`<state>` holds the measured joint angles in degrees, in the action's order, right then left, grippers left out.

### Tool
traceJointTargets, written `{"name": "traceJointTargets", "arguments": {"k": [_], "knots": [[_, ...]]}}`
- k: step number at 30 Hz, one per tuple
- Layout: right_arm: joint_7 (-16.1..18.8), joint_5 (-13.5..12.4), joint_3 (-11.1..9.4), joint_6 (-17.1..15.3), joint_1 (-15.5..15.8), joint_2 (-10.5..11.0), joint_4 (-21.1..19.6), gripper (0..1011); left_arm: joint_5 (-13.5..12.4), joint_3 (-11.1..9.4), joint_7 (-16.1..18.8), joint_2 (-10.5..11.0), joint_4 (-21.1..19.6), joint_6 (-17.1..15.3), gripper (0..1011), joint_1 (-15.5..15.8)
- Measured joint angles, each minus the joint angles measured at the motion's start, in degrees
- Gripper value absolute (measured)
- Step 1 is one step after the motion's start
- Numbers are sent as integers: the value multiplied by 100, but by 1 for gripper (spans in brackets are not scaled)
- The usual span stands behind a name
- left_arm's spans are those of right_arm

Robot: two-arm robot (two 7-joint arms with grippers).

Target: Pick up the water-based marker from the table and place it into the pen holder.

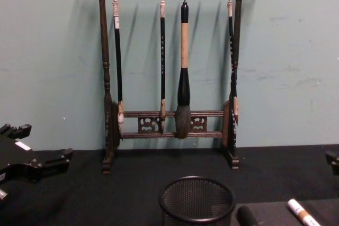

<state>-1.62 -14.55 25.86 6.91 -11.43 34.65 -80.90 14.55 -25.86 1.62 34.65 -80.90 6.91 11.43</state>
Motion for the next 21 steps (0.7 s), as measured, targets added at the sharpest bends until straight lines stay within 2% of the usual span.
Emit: {"name": "traceJointTargets", "arguments": {"k": [21], "knots": [[0,0,0,0,0,0,0,1002,0,0,0,0,0,0,1001,0]]}}
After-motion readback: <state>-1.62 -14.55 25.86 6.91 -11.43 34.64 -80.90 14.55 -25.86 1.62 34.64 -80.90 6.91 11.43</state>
